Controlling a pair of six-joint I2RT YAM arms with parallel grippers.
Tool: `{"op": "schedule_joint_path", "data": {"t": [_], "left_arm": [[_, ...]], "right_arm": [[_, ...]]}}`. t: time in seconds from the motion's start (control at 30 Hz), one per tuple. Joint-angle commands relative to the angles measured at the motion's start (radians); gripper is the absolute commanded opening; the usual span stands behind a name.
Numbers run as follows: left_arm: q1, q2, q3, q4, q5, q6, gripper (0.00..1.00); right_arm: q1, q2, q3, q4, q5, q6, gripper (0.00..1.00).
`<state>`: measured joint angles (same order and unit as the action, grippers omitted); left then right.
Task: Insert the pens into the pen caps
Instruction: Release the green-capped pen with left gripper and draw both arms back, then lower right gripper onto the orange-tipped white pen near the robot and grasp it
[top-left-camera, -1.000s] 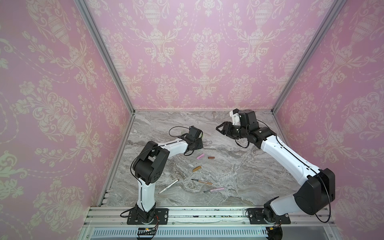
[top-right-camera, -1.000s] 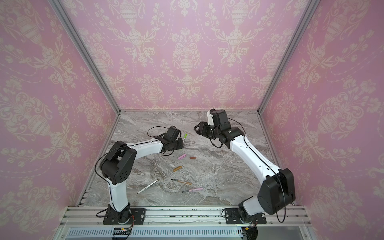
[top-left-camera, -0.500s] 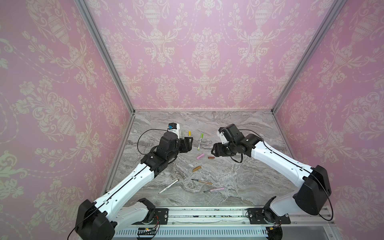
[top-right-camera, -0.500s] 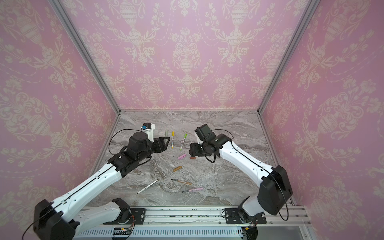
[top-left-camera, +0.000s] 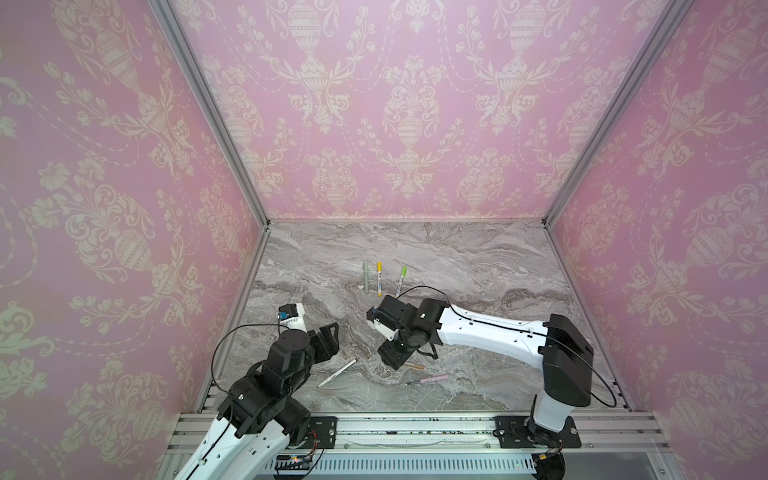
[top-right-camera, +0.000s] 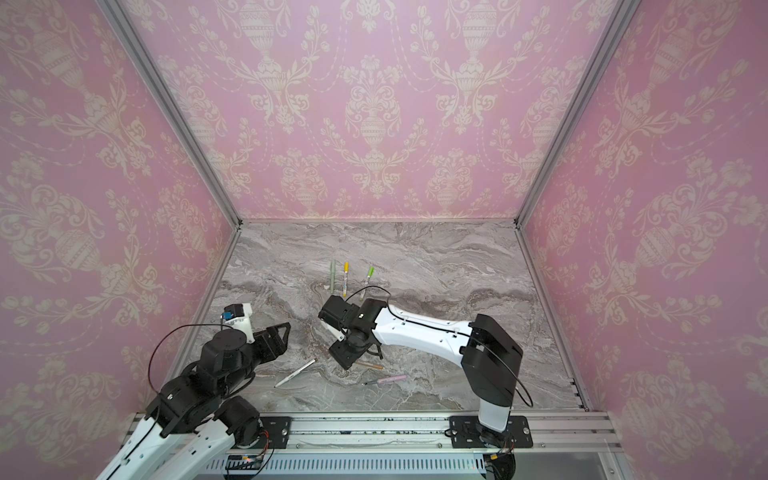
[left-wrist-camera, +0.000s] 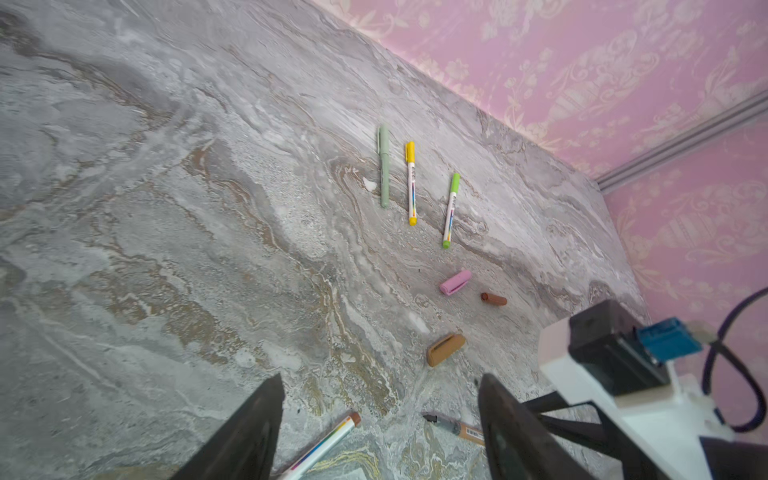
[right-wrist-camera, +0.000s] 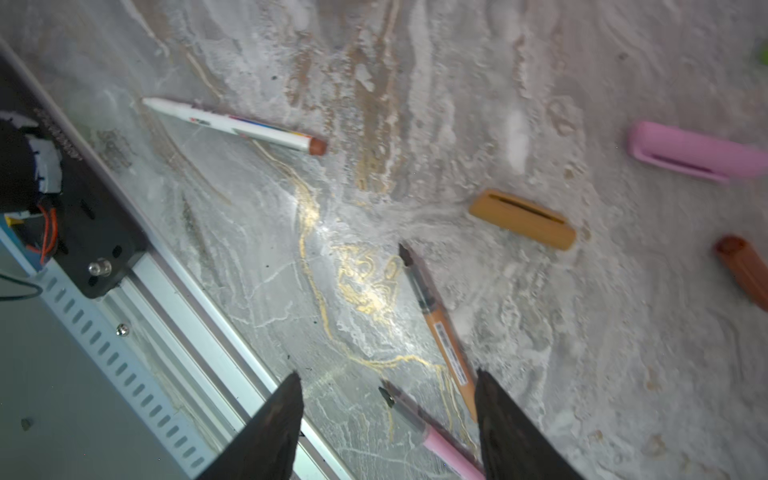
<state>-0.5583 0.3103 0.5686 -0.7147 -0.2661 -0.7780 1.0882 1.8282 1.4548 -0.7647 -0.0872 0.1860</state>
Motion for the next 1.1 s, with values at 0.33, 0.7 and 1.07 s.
{"op": "schedule_joint_path", "data": {"t": [0.33, 0.7, 1.07], "left_arm": [[0.008, -0.268, 0.036, -0.17, -0.402, -0.05, 0.76], [0.008, -0.229, 0.032, -0.127, -0.418, 0.014, 0.78], [0.008, -0.233, -0.026, -0.047, -0.405, 0.008, 0.78]], "right_arm": [[0.03, 0.382, 0.473, -0.087, -0.103, -0.439, 0.71], [-0.006, 0.386, 0.419, -0.046, -0.106, -0.425, 0.7], [-0.049, 0.21, 0.137, -0.01, -0.023, -0.401, 0.67]]}}
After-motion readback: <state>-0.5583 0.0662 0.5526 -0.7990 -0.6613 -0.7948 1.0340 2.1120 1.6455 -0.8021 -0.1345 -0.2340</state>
